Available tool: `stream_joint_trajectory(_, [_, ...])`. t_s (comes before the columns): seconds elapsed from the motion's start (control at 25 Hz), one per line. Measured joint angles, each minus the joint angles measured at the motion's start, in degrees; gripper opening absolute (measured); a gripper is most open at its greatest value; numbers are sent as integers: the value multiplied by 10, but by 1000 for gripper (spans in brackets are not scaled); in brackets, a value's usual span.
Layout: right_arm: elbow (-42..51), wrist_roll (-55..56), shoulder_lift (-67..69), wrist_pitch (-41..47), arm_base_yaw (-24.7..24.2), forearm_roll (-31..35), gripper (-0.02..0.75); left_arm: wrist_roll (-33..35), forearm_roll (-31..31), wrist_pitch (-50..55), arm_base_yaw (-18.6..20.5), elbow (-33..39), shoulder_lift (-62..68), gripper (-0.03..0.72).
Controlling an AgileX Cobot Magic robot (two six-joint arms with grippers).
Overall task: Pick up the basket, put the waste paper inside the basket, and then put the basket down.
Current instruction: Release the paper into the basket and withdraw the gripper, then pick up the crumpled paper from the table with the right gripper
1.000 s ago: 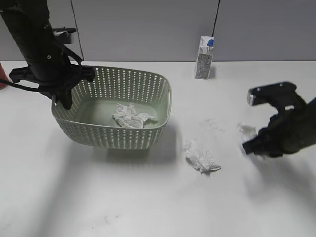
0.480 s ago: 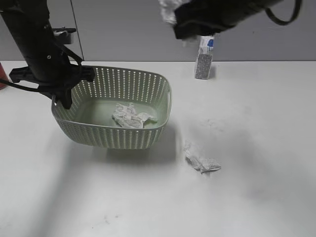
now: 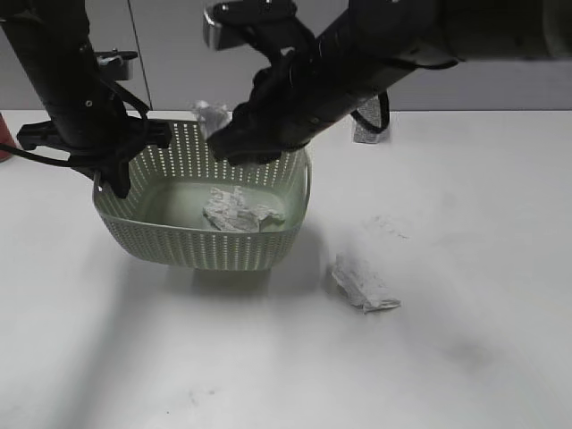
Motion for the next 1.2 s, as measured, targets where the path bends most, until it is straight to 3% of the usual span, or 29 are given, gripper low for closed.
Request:
stream_joint_trajectory(0.16, [0, 0, 16, 20, 0, -1, 546, 0, -2, 1, 0, 0, 0, 3])
stream_joint_trajectory(0.24, [0, 0, 16, 21, 0, -4, 601, 0, -2, 1, 0, 0, 0, 3])
stream_joint_trajectory(0.36, [0, 16, 7, 23, 0, -29, 595, 0, -2, 2, 0, 0, 0, 3])
stream_joint_trajectory(0.56, [-1, 78, -51, 72, -13, -130, 590, 0, -2, 3, 0, 0, 0, 3])
stream_joint_trajectory(0.76, [7, 111, -105, 189, -67, -165, 590, 0, -1, 3, 0, 0, 0, 3])
stream_joint_trajectory(0.88, [50, 114, -110, 203, -98, -167, 589, 0, 0, 3, 0, 0, 0, 3])
stream_joint_trajectory(1.0, [130, 115, -110, 155, -110, -167, 588, 0, 0, 3, 0, 0, 0, 3])
stream_joint_trajectory(1.2, [272, 115, -107, -22, -110, -136, 588, 0, 1, 3, 0, 0, 0, 3])
